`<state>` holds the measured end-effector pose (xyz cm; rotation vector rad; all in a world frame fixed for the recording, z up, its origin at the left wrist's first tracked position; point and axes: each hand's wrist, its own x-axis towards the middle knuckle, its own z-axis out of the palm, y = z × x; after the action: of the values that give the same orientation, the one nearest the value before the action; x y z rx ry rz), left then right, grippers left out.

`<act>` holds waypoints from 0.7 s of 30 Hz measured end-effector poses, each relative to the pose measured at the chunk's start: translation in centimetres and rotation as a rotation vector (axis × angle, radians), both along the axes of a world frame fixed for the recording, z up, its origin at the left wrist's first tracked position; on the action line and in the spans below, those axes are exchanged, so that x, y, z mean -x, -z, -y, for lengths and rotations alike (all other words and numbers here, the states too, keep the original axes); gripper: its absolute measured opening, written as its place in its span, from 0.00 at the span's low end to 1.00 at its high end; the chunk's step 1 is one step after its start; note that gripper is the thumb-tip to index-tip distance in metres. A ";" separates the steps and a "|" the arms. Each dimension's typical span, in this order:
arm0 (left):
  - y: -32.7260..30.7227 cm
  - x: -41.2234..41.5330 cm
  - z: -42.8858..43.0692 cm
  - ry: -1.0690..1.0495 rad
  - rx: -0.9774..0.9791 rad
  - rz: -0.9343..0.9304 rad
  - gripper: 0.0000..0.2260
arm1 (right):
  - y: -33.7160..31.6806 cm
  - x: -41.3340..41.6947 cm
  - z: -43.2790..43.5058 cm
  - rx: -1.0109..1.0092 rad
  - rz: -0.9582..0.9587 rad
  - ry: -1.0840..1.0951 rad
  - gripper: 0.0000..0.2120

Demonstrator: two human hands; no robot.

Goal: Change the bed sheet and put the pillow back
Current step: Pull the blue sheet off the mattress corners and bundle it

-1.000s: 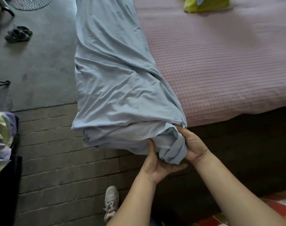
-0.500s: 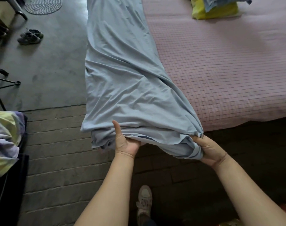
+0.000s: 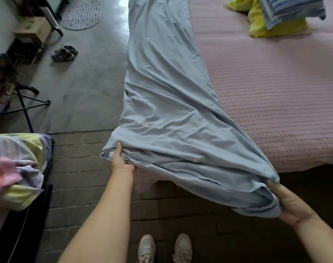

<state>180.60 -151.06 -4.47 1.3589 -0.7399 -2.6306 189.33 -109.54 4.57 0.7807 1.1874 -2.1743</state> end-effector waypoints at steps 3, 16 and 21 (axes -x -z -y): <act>0.3 0.5 2.5 0.087 0.049 0.070 0.11 | -0.1 0.9 0.9 0.079 0.056 0.083 0.19; -5.3 9.1 8.3 0.143 0.381 0.106 0.10 | -2.4 15.2 7.2 0.116 -0.254 0.508 0.13; -7.8 13.4 9.6 0.111 0.373 0.018 0.06 | -5.2 20.5 9.7 0.117 -0.378 0.472 0.28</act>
<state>167.18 -160.66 3.33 1.2666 -1.2654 -2.3928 168.79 -119.25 9.75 0.6664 1.1153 -2.8526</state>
